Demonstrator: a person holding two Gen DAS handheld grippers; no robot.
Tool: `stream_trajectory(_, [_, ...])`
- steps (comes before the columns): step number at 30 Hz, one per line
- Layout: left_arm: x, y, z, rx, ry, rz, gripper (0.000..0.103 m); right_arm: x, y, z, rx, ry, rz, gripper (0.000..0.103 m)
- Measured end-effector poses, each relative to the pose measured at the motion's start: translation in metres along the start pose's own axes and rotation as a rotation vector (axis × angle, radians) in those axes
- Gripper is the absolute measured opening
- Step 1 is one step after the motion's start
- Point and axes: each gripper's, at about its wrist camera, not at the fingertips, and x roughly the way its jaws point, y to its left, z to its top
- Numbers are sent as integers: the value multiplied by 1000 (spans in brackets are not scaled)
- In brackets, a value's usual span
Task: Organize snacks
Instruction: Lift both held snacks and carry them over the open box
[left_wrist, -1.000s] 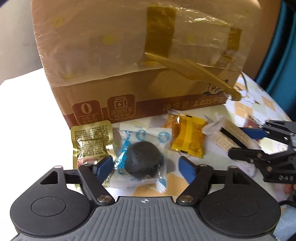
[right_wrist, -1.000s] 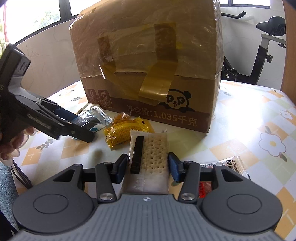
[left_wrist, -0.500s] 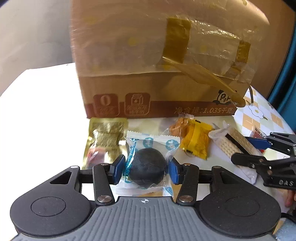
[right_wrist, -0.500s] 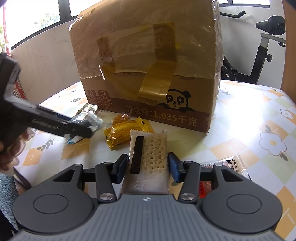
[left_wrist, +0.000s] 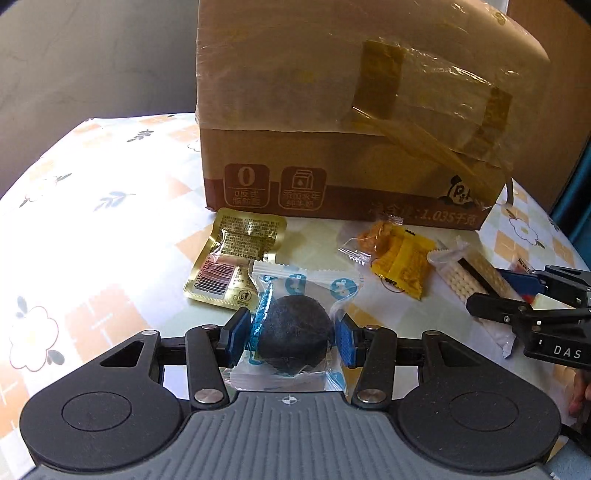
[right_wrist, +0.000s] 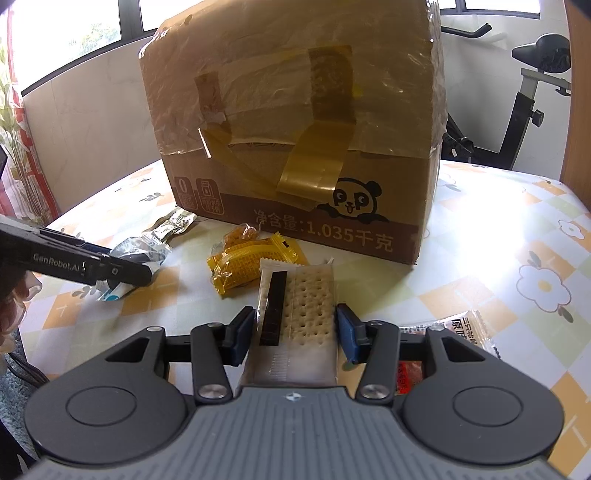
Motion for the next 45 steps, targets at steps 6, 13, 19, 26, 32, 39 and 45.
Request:
stream_trajectory(6, [-6, 5, -2, -29, -5, -14, 51, 0, 0, -1, -8, 1, 5, 50])
stream_trajectory(13, [-29, 6, 3, -15, -80, -31, 51, -10, 9, 3, -39, 10, 54, 49])
stream_trajectory(19, [-49, 3, 9, -1, -149, -48, 51, -33, 21, 14, -75, -34, 93, 49])
stream_trajectory(26, [-89, 4, 36, -2, -292, -79, 51, -71, 38, 58, -119, -193, 147, 49])
stream_trajectory(32, [-123, 2, 79, -2, -425, -99, 51, -94, 40, 114, -118, -342, 176, 49])
stream_trajectory(39, [-139, -7, 132, -15, -526, -109, 51, -88, 24, 181, -98, -406, 137, 49])
stream_trajectory(45, [-110, -13, 176, -54, -485, -153, 51, -39, 0, 218, -50, -325, 31, 49])
